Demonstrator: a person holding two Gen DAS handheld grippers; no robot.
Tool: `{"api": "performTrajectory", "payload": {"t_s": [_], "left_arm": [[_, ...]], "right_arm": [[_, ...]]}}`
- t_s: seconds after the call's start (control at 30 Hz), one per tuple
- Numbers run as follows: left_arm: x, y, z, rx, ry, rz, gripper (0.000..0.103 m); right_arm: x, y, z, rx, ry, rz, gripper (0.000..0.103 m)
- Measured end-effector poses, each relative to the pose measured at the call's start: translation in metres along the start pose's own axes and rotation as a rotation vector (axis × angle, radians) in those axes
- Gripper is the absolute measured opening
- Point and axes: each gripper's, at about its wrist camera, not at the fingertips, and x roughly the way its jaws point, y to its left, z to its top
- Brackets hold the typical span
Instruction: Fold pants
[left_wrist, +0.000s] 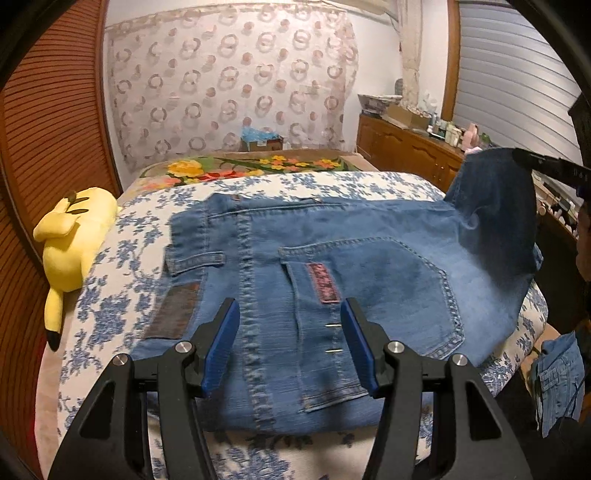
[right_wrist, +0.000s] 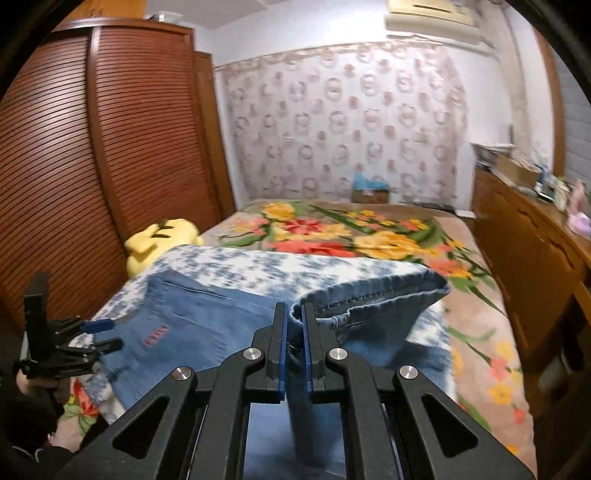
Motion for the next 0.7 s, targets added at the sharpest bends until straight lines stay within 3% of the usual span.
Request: {"api": "performTrajectory", "payload": {"t_s": [0.23,0.33,0.53,0.7], "left_arm": [[-0.011,0.022,-0.002,-0.036,-0.020,0.026,0.058],[-0.011,0.026,-0.001,-0.044,-0.021,0.027,0.058],[-0.007,0.027,-0.006,-0.051,-0.007,0.018,0.058],[0.000,0.018,-0.007,-0.049,0.009,-0.007,0.058]], "right_arm": [[0.023,0.045,0.022,-0.099,0.009,0.183,0.006],[0.041,0.054,0.020,-0.131,0.060,0.242,0.007],[0.082,0.036,0.010,-0.146,0.168,0.236,0.022],[0.092,0.004,0.011,-0.134,0.158,0.184,0.029]]}}
